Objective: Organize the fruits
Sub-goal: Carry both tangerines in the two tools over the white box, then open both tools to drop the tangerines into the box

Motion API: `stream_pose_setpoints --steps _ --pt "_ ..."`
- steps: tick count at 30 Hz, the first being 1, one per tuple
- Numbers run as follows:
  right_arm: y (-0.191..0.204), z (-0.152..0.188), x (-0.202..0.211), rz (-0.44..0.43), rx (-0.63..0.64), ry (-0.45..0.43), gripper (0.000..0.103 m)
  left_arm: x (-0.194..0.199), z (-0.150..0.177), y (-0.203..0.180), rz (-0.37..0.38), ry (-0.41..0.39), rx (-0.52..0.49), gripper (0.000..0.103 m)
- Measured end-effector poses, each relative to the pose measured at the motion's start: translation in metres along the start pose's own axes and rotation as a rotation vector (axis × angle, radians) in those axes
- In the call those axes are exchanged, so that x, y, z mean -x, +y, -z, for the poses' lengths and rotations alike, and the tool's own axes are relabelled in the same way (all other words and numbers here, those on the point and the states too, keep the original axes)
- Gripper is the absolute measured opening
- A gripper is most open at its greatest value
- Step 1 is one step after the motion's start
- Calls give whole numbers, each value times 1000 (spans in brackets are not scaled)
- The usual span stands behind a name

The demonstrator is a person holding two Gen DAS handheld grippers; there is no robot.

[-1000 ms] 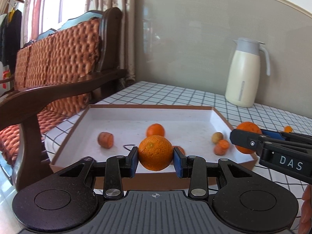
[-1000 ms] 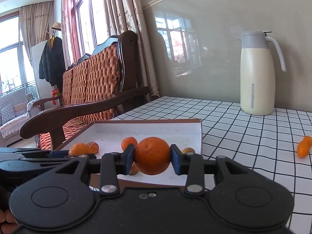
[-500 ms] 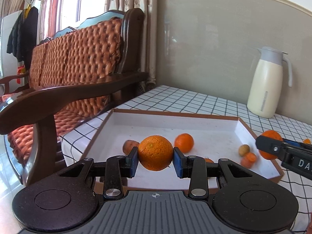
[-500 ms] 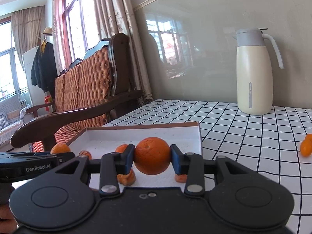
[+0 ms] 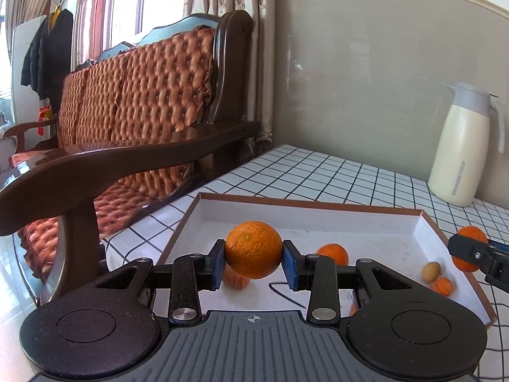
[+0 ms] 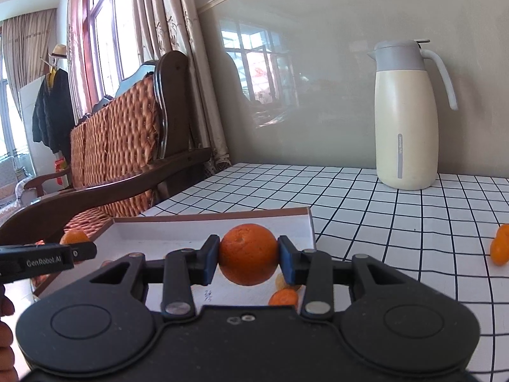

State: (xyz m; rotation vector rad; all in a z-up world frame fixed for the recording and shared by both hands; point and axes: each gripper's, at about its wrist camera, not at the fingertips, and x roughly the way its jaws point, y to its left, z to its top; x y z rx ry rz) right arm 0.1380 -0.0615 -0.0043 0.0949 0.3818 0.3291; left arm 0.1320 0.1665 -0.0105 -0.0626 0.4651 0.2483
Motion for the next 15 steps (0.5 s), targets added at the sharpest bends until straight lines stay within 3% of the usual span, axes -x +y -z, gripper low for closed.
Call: stream_pose_setpoints --steps 15 --pt "-1 -12 -44 20 15 39 31 -43 -15 1 -10 20 -5 38"
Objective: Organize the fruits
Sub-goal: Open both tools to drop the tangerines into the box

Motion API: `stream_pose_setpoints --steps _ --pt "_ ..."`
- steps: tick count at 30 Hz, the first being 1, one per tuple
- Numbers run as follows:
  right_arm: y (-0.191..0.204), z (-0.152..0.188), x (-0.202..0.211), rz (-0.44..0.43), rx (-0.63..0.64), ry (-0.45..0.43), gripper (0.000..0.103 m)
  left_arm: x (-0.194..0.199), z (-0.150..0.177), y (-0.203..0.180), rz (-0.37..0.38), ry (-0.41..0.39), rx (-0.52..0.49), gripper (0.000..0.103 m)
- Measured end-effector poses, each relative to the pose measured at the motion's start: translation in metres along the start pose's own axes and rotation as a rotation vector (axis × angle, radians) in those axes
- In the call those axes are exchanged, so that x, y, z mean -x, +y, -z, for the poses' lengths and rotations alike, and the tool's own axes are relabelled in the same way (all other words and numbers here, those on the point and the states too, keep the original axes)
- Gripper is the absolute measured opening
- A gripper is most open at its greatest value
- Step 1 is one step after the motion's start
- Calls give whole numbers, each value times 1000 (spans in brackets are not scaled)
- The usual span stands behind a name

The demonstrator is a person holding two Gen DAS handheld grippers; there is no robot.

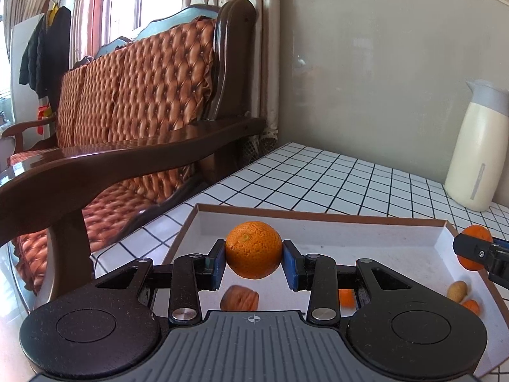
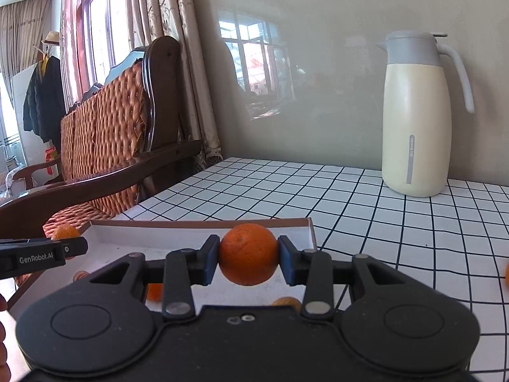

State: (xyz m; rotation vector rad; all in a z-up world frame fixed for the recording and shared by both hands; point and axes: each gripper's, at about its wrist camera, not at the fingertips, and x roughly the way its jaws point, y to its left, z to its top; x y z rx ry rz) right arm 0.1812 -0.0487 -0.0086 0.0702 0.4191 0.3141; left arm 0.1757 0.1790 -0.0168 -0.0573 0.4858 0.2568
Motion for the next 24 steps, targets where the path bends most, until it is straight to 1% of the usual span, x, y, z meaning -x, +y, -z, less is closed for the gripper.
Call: stream_pose_setpoints --steps 15,17,18,19,20,21,22,23,24 --pt "-5 -7 -28 19 -14 52 33 -26 -2 2 -28 40 22 38" --pt "-5 -7 -28 17 -12 50 35 -30 -3 2 -42 48 20 38" --pt "-5 -8 -26 24 -9 36 50 -32 -3 1 -43 56 19 39" --pt "-4 -9 -22 42 -13 12 81 -33 -4 0 -44 63 22 45" --pt "-4 -9 -15 56 -20 -30 89 -33 -5 0 -50 67 35 77" --pt "-5 -10 -8 60 -25 -71 89 -29 -6 1 -61 55 52 103" --pt "-5 -12 -1 52 -26 -97 89 -21 -8 1 -72 12 58 103" --pt "-6 -15 4 52 -30 -117 89 -12 -10 -1 -83 -27 43 103" --pt "-8 -17 10 54 -36 -133 89 -6 -13 -3 -90 -50 23 103"
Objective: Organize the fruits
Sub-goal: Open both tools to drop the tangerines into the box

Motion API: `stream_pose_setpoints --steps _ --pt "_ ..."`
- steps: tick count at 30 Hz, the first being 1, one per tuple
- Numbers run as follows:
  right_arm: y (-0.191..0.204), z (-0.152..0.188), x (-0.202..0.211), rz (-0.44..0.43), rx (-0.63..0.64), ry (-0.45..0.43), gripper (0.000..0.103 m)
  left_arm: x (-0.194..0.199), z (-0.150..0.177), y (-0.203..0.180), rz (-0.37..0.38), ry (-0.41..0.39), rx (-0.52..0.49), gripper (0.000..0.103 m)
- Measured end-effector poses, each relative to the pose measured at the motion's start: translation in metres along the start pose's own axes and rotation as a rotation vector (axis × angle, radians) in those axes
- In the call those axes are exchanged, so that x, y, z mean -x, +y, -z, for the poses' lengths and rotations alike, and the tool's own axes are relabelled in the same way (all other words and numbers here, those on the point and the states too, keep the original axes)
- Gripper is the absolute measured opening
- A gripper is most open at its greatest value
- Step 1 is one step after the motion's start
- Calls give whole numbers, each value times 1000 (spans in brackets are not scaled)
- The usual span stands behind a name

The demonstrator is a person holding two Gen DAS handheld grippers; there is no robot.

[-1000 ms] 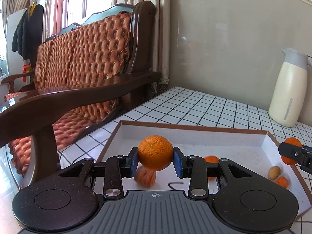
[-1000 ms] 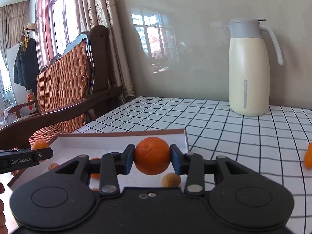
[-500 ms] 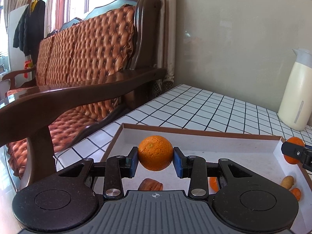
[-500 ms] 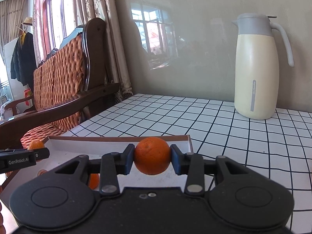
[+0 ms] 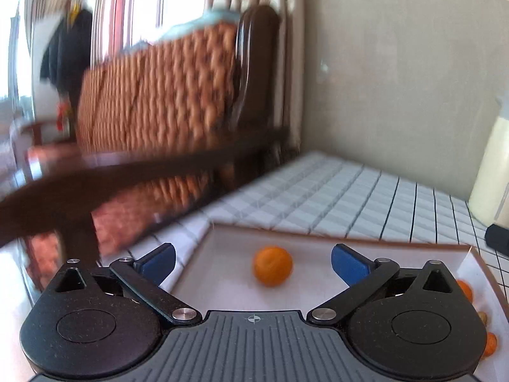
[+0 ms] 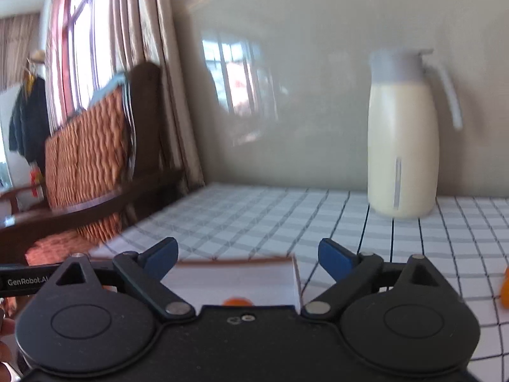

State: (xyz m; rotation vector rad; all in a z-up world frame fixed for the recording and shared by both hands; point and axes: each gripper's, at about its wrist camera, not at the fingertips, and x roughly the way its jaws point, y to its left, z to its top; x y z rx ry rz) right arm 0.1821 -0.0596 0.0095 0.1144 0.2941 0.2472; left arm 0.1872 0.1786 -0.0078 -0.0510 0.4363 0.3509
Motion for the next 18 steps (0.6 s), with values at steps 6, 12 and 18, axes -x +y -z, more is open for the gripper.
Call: stream_pose_setpoints --steps 6,12,18 --pt "-12 -9 25 -4 -15 -78 97 24 -6 8 -9 -42 8 103" --pt "-20 -13 38 -13 2 -94 97 41 -7 9 -21 -72 -32 103" --pt "-24 -7 50 -2 45 -87 97 50 -6 2 -11 -60 -61 103"
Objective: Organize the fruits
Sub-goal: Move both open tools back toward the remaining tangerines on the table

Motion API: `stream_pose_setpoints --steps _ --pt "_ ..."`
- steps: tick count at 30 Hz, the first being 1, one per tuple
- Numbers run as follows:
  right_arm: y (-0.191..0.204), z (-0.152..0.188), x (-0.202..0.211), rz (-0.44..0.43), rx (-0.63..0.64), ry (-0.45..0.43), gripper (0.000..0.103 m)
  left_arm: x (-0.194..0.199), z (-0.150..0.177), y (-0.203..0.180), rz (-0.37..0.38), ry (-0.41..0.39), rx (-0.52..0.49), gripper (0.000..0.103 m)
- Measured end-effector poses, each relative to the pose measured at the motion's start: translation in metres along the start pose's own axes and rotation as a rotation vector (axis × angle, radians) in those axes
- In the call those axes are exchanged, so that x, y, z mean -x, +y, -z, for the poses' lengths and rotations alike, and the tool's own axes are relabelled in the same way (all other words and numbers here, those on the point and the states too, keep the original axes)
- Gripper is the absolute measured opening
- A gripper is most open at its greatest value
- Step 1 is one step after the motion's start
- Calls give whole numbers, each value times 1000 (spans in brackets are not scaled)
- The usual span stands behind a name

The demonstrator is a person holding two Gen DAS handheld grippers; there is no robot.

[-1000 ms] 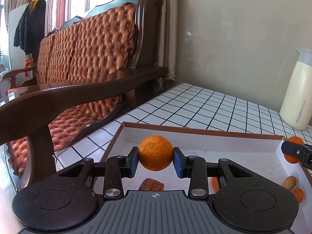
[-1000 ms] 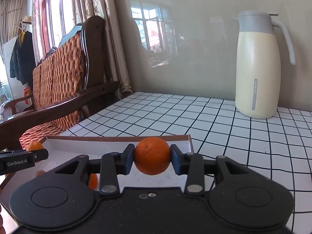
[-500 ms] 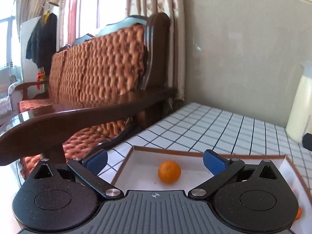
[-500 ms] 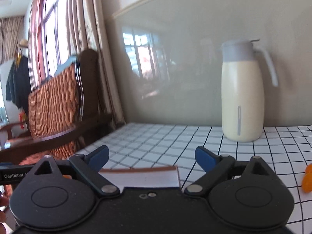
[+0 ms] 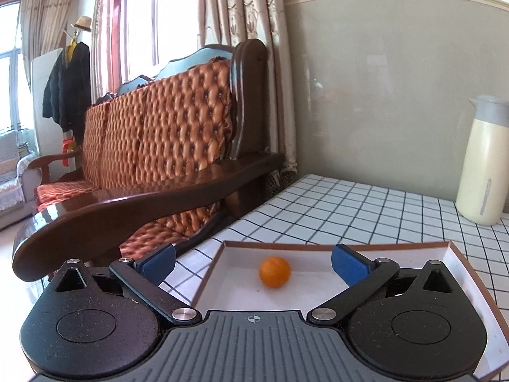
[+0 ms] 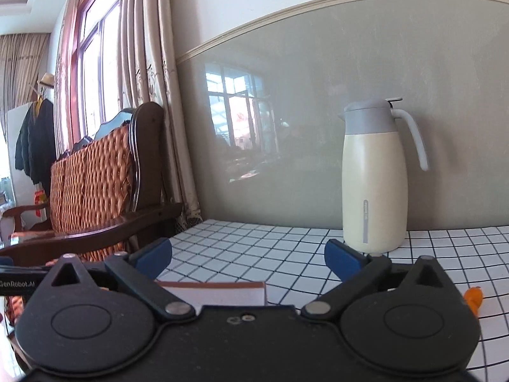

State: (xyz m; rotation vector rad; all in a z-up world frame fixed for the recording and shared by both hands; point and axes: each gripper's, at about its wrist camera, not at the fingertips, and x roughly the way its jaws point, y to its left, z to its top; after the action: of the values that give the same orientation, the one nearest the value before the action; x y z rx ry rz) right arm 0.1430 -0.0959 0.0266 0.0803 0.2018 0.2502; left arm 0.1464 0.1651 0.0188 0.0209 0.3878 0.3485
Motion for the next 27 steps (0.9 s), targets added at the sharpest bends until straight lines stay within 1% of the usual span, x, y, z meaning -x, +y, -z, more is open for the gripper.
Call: stream_pose_setpoints --steps 4,10,21,27 --pt "-5 3 11 28 26 -4 97 4 2 -6 25 17 -3 103" --pt "-23 3 26 69 11 4 97 17 7 -27 74 23 -6 103" --pt "-69 5 52 194 -2 31 97 43 14 -92 206 15 -76 103" --pt "-93 9 64 248 -23 63 97 55 18 -128 286 15 -116 103"
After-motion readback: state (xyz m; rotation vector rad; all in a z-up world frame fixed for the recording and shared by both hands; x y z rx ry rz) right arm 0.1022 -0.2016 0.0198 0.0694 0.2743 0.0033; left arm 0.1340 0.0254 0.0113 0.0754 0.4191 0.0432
